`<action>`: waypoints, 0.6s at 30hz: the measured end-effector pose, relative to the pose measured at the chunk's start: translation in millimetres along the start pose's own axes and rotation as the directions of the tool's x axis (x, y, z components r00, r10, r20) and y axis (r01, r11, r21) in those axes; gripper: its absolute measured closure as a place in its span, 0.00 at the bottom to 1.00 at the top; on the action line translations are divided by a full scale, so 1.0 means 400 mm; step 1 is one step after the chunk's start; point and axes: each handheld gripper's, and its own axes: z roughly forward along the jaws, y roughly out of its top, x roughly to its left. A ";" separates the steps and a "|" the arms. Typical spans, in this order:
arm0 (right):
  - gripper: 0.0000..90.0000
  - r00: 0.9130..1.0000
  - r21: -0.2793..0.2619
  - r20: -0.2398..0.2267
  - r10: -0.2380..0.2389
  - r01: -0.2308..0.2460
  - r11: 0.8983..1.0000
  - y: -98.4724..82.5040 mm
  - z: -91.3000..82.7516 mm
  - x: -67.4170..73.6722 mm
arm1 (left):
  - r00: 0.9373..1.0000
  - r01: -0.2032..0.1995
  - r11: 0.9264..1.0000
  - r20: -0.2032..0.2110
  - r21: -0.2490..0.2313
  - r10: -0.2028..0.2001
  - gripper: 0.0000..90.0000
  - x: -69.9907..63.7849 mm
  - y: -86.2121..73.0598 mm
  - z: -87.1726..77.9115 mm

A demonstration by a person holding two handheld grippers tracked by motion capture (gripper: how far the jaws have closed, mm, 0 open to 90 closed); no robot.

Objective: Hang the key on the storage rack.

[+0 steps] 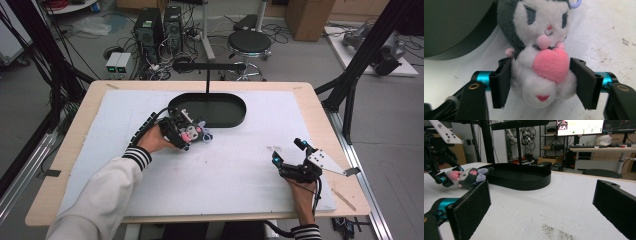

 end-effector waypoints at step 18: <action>0.01 1.000 -0.002 -0.001 0.000 0.000 1.000 0.000 0.000 0.000 | 0.999 0.027 1.000 -0.030 -0.008 -0.027 0.60 -0.009 0.002 -0.013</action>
